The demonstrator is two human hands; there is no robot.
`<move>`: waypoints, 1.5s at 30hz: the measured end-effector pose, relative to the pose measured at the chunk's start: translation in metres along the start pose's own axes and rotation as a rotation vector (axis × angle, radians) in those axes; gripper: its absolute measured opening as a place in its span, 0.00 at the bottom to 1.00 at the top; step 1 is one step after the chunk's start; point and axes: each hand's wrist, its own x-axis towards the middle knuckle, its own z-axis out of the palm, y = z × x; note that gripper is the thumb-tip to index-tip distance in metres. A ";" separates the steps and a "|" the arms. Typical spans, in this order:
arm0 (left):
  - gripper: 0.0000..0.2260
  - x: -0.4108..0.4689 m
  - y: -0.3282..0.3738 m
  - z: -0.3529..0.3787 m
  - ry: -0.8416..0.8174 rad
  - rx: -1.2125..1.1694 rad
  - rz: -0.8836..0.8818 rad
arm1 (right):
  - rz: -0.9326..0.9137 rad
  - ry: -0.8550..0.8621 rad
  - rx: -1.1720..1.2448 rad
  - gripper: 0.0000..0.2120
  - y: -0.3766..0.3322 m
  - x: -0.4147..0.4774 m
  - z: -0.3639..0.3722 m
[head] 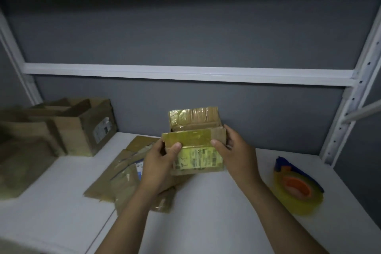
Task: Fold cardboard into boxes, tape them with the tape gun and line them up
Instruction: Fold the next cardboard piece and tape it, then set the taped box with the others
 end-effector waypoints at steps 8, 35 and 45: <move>0.06 -0.001 -0.012 -0.179 0.049 0.165 -0.077 | 0.028 -0.069 0.044 0.11 -0.082 -0.032 0.153; 0.35 0.164 -0.138 -0.428 -0.111 1.160 -0.144 | 0.200 -0.353 -0.145 0.25 -0.104 0.032 0.474; 0.26 0.189 -0.165 -0.455 -0.231 1.087 -0.025 | 0.114 -0.347 -0.336 0.12 -0.116 0.033 0.503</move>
